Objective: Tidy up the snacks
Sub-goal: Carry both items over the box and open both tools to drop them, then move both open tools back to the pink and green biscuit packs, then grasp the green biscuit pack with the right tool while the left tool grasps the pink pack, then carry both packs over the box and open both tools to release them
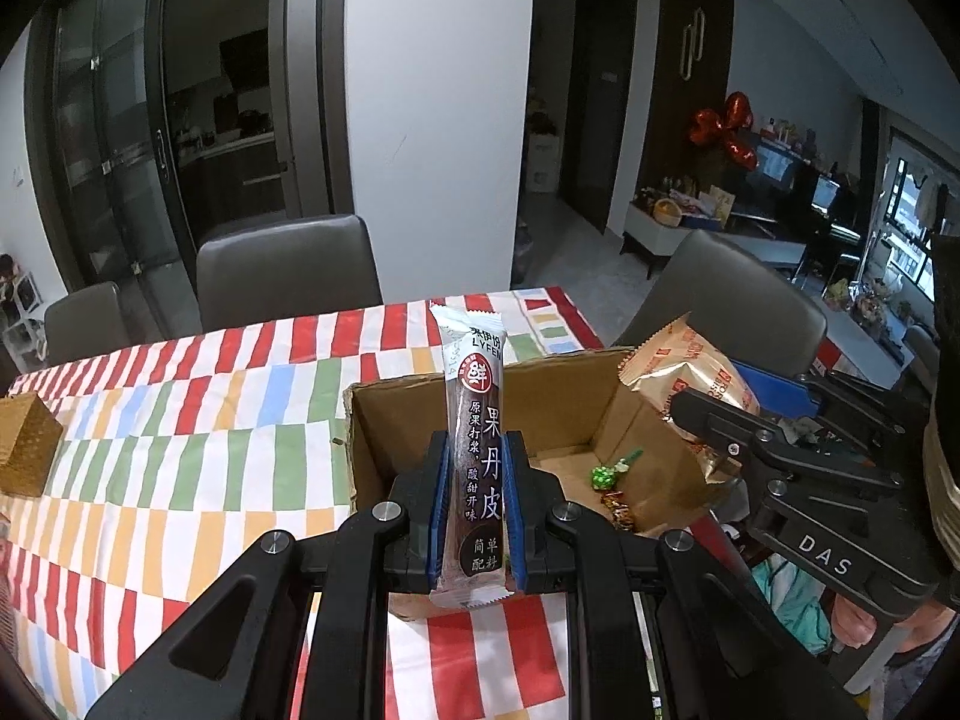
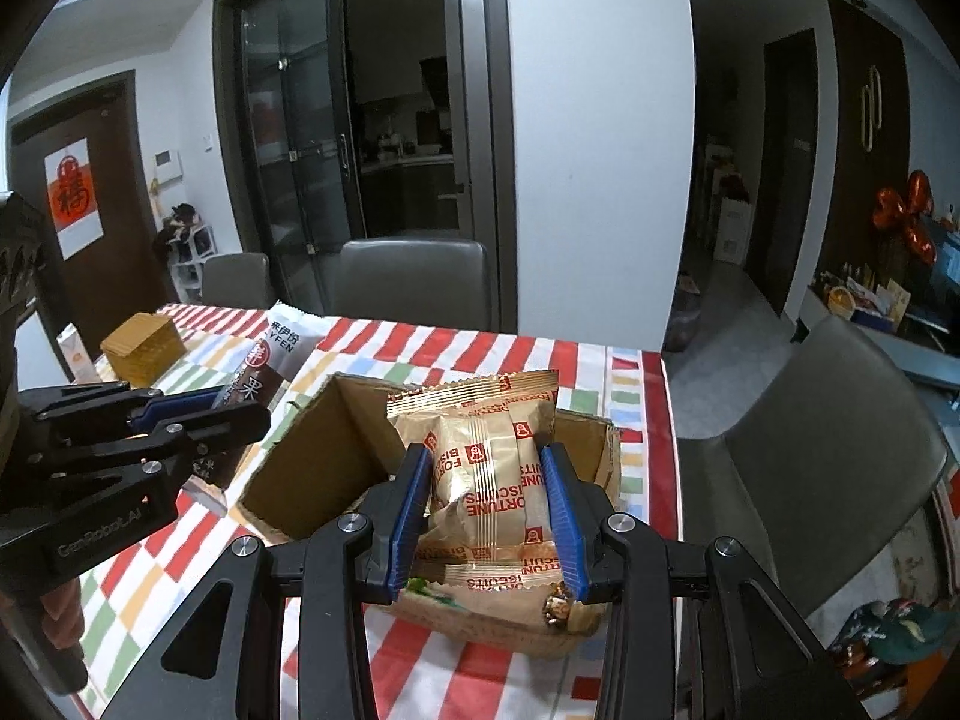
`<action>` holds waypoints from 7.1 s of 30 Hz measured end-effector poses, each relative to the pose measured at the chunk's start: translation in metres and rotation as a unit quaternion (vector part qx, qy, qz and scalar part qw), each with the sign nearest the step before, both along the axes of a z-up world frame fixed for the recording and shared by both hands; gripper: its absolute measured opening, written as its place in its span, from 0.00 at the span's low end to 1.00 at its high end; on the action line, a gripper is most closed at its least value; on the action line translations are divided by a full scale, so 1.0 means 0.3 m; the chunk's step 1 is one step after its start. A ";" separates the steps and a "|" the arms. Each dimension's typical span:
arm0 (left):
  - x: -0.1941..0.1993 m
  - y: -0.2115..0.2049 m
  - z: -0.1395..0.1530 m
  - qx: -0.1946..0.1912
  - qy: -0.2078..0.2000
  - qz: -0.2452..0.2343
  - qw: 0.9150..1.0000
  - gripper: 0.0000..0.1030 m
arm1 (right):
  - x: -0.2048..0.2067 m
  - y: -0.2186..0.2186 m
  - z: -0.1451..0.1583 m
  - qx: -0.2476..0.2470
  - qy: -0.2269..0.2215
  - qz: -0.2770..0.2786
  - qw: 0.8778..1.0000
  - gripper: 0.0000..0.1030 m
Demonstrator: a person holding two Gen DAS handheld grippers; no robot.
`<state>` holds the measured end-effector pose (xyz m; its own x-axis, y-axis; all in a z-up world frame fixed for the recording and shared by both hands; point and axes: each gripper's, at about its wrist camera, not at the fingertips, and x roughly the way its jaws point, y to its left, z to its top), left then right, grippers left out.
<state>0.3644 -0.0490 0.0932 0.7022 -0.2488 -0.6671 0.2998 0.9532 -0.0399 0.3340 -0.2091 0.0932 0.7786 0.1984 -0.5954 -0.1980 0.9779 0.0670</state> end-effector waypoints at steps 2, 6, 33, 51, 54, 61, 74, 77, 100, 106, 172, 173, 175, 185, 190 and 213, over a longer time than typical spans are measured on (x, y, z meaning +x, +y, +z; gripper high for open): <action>0.015 -0.006 -0.007 -0.001 0.006 0.003 1.000 0.17 | 0.017 0.000 -0.003 0.001 0.005 -0.003 1.000 0.38; 0.046 -0.015 -0.021 0.013 0.011 0.007 1.000 0.27 | 0.047 -0.005 -0.017 0.007 0.013 -0.010 1.000 0.41; -0.488 -0.016 -0.096 0.023 -0.031 -0.010 0.999 0.48 | -0.444 -0.007 -0.078 0.003 -0.011 0.000 1.000 0.62; -0.721 -0.039 -0.394 -0.010 0.083 -0.037 0.996 0.48 | -0.692 -0.012 -0.348 -0.025 0.077 0.010 0.997 0.62; -0.748 -0.060 -0.450 -0.006 0.102 -0.047 0.994 0.48 | -0.713 -0.014 -0.399 -0.019 0.105 0.015 0.994 0.62; -0.762 -0.111 -0.535 -0.001 0.122 -0.074 0.990 0.47 | -0.749 -0.025 -0.496 -0.020 0.152 0.008 0.988 0.62; -0.707 -0.172 -0.634 0.002 0.160 -0.094 0.983 0.45 | -0.746 -0.073 -0.535 -0.025 0.172 -0.021 0.985 0.62; -0.695 -0.171 -0.650 -0.005 0.171 -0.095 0.981 0.43 | -0.743 -0.071 -0.540 -0.026 0.176 -0.021 0.984 0.62; -0.667 0.003 -0.579 -0.011 0.124 -0.011 0.992 0.32 | -0.640 0.042 -0.563 -0.010 0.180 -0.012 0.983 0.62; -0.646 0.050 -0.581 -0.001 0.113 0.012 0.994 0.32 | -0.560 0.070 -0.610 0.015 0.207 -0.024 0.978 0.62; -0.500 0.050 -0.177 -0.031 -0.001 0.040 0.999 0.32 | -0.503 0.074 -0.161 -0.006 -0.011 0.002 1.000 0.46; -0.485 0.045 -0.163 -0.028 -0.006 0.038 0.999 0.32 | -0.484 0.070 -0.144 -0.005 -0.017 0.000 1.000 0.46; -0.451 0.035 -0.129 -0.021 -0.021 0.036 0.999 0.32 | -0.456 0.066 -0.120 -0.004 -0.024 -0.002 1.000 0.46; -0.274 -0.005 -0.006 0.001 -0.060 0.024 0.998 0.32 | -0.311 0.036 -0.001 -0.014 -0.058 -0.008 0.998 0.46; -0.178 -0.007 0.027 0.000 -0.058 0.019 0.998 0.32 | -0.221 0.027 0.027 -0.010 -0.053 -0.005 0.999 0.46; 0.020 -0.003 -0.058 0.033 -0.003 0.042 0.999 0.51 | 0.027 0.025 -0.043 -0.018 0.010 -0.015 1.000 0.55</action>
<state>0.3704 -0.0500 0.0757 0.7225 -0.1449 -0.6761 0.2187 0.9755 0.0247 0.3421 -0.2015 0.0805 0.7715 0.1541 -0.6173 -0.1680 0.9851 0.0360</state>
